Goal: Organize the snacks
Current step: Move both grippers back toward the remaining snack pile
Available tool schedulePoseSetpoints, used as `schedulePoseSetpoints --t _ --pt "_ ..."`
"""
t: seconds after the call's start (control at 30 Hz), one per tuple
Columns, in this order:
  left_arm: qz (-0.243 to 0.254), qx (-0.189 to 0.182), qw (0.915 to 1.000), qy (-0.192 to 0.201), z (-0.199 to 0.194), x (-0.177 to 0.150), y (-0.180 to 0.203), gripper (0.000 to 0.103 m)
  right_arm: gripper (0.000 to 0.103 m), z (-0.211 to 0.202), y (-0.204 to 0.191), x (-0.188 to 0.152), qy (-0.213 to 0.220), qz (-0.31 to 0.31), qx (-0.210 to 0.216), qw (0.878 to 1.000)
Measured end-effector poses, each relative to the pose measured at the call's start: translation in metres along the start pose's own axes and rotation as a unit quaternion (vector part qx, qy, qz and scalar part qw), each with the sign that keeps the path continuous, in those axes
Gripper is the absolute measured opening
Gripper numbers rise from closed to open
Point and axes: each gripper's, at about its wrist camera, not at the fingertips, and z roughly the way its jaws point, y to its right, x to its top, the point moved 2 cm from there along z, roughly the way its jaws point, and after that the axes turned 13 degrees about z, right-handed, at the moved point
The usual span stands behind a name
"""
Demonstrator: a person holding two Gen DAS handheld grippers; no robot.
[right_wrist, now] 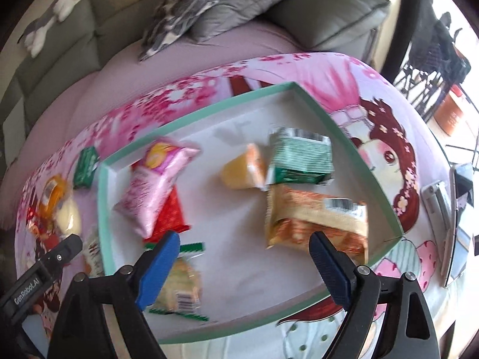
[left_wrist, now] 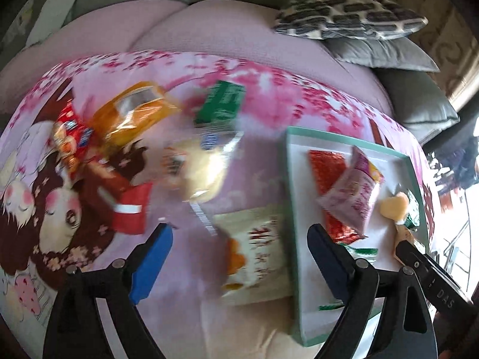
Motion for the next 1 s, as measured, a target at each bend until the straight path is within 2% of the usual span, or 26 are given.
schedulePoseSetpoints --t 0.17,0.27,0.37,0.47,0.6,0.77,0.9,1.0 --pt "-0.026 0.015 0.9995 0.012 -0.012 -0.006 -0.029 0.092 0.09 -0.005 -0.024 -0.013 0.001 -0.028 0.02 0.999" --pt "-0.044 0.026 0.9985 0.017 -0.018 -0.01 -0.045 0.1 0.09 -0.005 -0.038 -0.02 -0.001 -0.045 0.033 0.998" --pt "-0.06 0.036 0.9972 0.025 -0.025 -0.016 -0.062 0.101 0.102 -0.004 -0.051 -0.029 -0.009 -0.058 0.053 0.997" --pt "-0.067 0.056 0.9957 0.031 -0.031 -0.02 -0.075 0.101 0.103 -0.004 -0.064 -0.037 -0.012 -0.073 0.071 0.995" --pt "-0.093 0.087 0.9911 0.042 -0.042 -0.03 -0.099 0.103 0.103 -0.003 -0.076 -0.048 -0.015 -0.091 0.077 0.993" --pt "-0.123 0.103 0.9859 0.048 -0.052 -0.037 -0.124 0.103 0.103 -0.002 -0.09 -0.057 -0.017 -0.11 0.086 0.99" --pt "-0.121 0.144 0.9812 0.043 -0.055 -0.039 -0.136 0.103 0.103 0.0 -0.099 -0.063 -0.015 -0.125 0.089 0.988" --pt "-0.121 0.148 0.9808 0.038 -0.056 -0.041 -0.143 0.103 0.103 0.002 -0.106 -0.068 -0.01 -0.143 0.083 0.986"
